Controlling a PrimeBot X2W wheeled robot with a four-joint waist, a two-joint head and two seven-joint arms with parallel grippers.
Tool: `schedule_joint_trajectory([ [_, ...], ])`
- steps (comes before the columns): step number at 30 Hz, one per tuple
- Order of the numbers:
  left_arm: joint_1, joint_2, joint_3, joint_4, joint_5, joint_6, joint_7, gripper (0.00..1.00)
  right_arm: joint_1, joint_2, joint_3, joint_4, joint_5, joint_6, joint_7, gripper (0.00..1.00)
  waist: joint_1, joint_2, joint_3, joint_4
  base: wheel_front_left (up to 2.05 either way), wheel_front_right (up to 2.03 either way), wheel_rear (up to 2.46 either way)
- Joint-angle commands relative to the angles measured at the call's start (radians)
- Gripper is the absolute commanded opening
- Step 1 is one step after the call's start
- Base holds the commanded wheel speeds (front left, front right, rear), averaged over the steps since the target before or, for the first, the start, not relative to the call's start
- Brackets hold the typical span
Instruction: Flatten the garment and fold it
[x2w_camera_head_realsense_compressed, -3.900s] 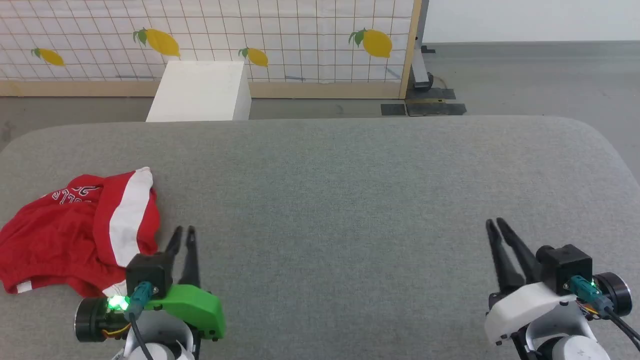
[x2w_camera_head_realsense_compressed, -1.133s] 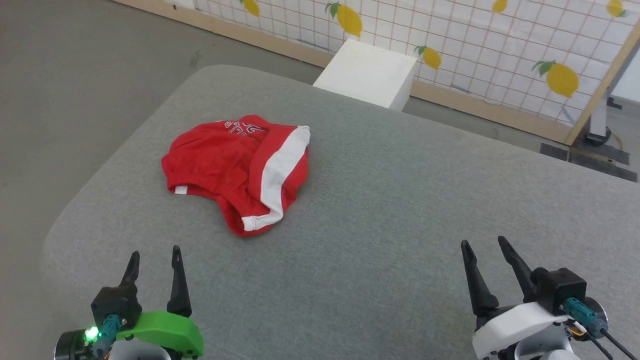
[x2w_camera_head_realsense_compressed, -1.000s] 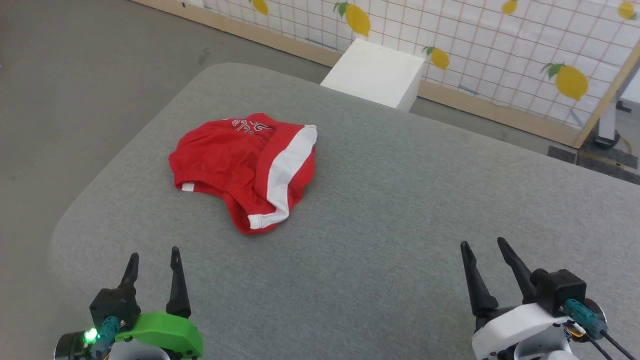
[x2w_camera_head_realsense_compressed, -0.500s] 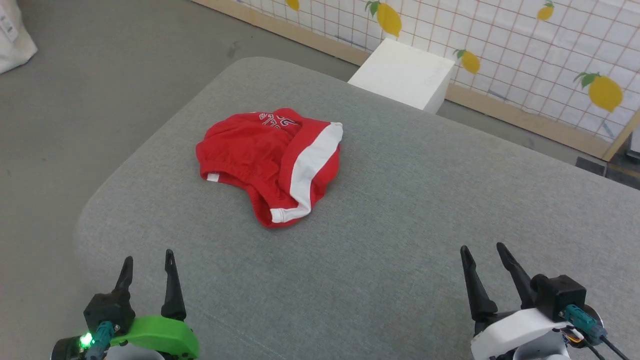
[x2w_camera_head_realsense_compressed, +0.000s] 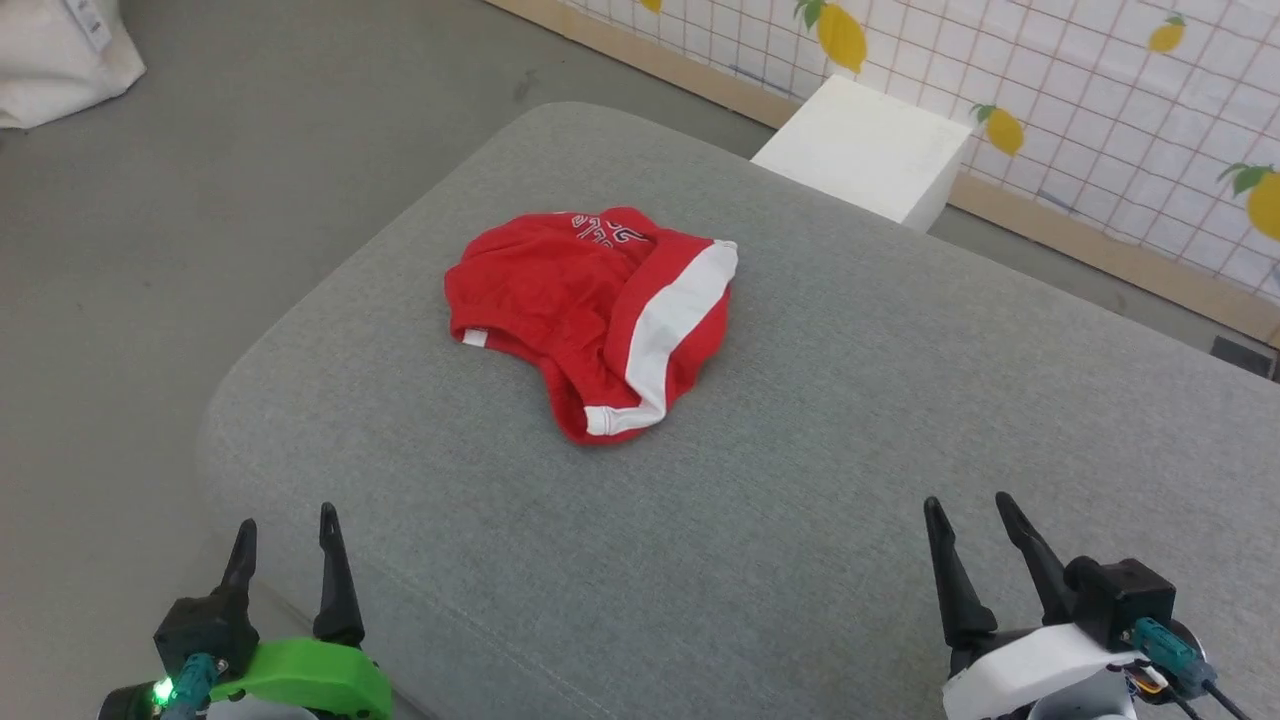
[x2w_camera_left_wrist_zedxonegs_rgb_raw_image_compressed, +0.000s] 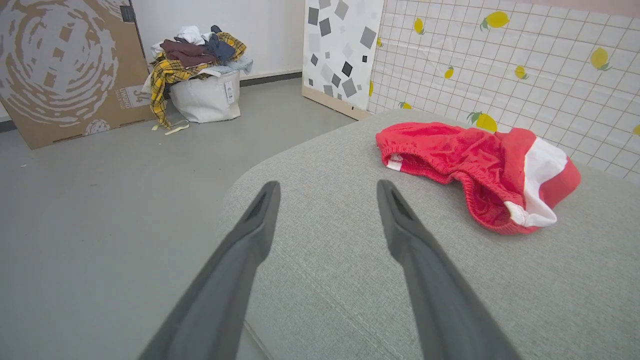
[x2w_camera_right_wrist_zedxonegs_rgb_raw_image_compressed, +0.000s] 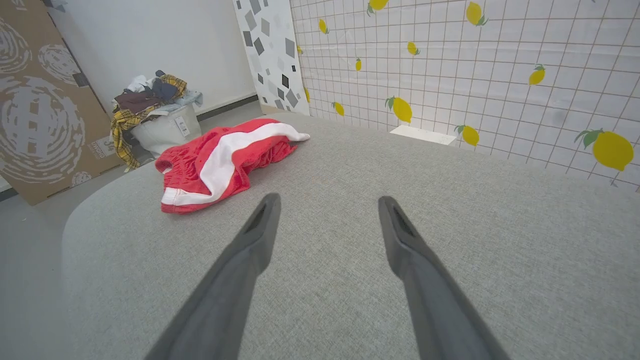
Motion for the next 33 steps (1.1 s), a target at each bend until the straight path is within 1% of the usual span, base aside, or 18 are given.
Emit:
schedule_joint_trajectory([
  [1,0.013,-0.003,0.004,0.005,-0.009,0.004,-0.010,1.00,0.011,0.000,0.000,0.009,0.011,-0.001,-0.012,1.00,0.0000,0.0084,0.002,0.013,0.00,0.00,0.00],
  [11,0.017,-0.003,0.015,0.020,-0.016,0.001,-0.030,1.00,0.002,0.000,0.007,0.036,0.019,-0.002,-0.032,1.00,0.0000,0.0091,0.003,0.058,0.00,0.00,0.00],
  [21,0.019,-0.003,0.015,0.022,-0.021,-0.005,-0.030,1.00,0.006,0.000,0.011,0.034,0.021,-0.002,-0.032,1.00,0.0000,0.0091,0.004,0.049,0.00,0.00,0.00],
  [24,-0.003,-0.003,0.008,0.032,-0.037,-0.027,-0.030,1.00,-0.001,0.000,0.013,0.033,0.016,-0.002,-0.032,1.00,0.0000,0.0091,0.014,0.041,0.00,0.00,0.00],
  [28,-0.107,0.021,0.003,0.072,-0.069,-0.065,-0.028,1.00,-0.026,0.000,0.021,0.032,-0.008,-0.002,-0.032,1.00,0.0000,0.0091,0.048,0.007,0.00,0.00,0.00],
  [32,-0.284,0.059,0.006,0.150,-0.147,-0.099,0.010,1.00,-0.060,0.000,0.021,0.032,-0.042,-0.002,-0.030,1.00,0.0000,0.0091,0.106,-0.055,0.00,0.00,0.00],
  [33,-0.339,0.069,0.001,0.181,-0.176,-0.107,0.034,1.00,-0.069,0.000,0.015,0.030,-0.054,-0.002,-0.027,1.00,0.0000,0.0091,0.125,-0.072,0.00,0.00,0.00],
])
